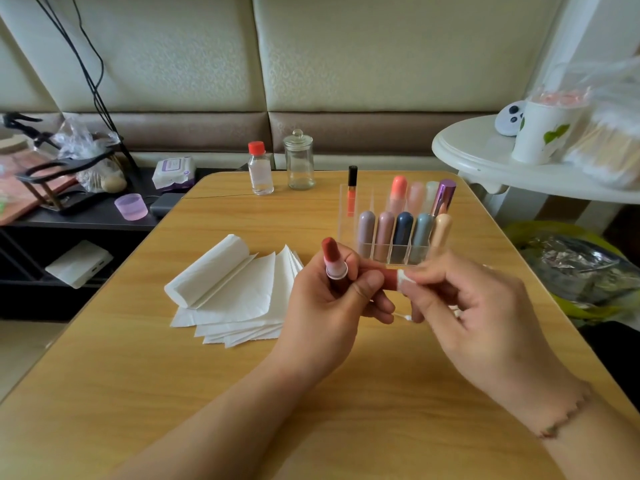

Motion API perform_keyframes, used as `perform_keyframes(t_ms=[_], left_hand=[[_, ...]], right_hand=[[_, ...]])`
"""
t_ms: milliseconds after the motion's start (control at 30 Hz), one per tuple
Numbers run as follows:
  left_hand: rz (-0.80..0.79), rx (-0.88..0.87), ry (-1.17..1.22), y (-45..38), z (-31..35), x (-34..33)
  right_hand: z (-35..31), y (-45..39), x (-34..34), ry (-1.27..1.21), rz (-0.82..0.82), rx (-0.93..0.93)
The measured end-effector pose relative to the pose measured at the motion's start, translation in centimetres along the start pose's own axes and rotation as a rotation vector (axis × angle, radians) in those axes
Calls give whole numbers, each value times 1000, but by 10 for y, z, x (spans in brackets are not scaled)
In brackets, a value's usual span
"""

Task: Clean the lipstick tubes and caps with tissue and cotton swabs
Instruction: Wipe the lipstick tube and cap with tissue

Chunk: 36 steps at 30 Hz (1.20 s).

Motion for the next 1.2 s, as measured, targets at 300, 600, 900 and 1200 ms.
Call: perform_keyframes(t_ms=[300,600,900,1200], left_hand=[[13,68,42,-3,-2,4],[-33,-28,-50,-4,-3,5],[-53,73,-77,-3,-6,5],[-25,16,-125,-3,-6,9]], right_hand=[[-4,0,2,-107,-6,-27],[31,12,-32,-986,-154,-747],[0,4,-11,195,-152,82],[28,17,-39,-1163,-162,-921]])
Point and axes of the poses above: each hand's wrist, its own y-axis away from the middle knuckle, its own x-axis out of the back of the hand, z = x × y, the point moved 8 cm from there along -y, towards the middle knuckle, and after that the axes turned 5 degrees about -z, right-handed, at the moved point
